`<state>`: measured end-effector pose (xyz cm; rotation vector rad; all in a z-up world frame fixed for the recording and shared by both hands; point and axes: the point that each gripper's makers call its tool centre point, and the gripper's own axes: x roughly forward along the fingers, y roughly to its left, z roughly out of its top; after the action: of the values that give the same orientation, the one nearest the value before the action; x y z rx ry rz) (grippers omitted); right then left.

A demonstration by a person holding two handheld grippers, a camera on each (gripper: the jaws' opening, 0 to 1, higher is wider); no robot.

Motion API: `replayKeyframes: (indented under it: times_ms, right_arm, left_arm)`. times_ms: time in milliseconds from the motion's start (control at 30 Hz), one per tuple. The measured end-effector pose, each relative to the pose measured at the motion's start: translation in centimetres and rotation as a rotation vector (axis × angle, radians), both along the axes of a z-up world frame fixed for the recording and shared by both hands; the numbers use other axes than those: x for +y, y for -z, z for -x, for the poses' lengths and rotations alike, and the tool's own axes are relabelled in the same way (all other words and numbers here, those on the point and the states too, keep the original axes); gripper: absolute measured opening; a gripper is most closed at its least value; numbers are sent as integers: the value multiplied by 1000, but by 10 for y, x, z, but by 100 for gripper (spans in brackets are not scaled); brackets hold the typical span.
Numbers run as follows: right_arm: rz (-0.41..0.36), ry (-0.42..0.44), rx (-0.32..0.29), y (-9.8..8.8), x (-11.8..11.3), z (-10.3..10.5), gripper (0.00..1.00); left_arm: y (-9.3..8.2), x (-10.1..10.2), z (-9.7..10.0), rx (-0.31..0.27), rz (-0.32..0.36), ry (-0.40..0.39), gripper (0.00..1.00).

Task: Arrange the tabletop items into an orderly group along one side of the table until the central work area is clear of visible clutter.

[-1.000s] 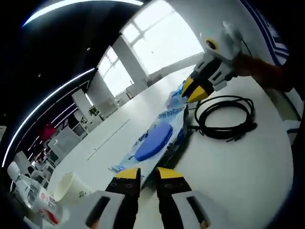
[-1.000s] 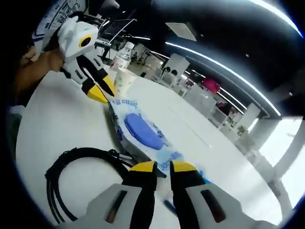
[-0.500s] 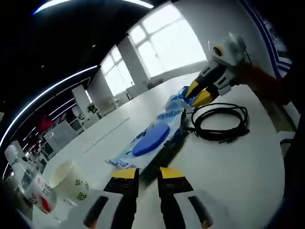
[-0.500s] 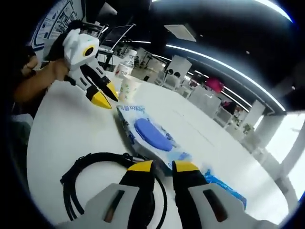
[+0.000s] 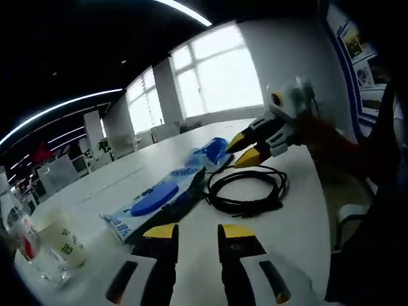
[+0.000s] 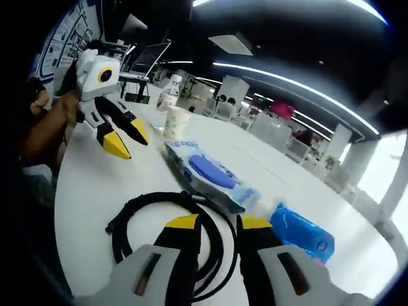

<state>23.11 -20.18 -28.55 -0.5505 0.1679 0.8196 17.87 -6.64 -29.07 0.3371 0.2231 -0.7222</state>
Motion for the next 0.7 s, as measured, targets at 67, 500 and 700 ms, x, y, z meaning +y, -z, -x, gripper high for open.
replayKeyframes:
  times_ms: [67,500,700]
  right_arm:
    - [1,15,9,4,-5,-1,20]
    - [-31,48,48,17,-19,-6,21]
    - [-57,45,81,23,-20,-5,21]
  left_arm:
    - [3,-10,2,10,0,32,24]
    - [13,-34,-7,83,57,33,26]
    - [19,-40,-12,119,72,28,27]
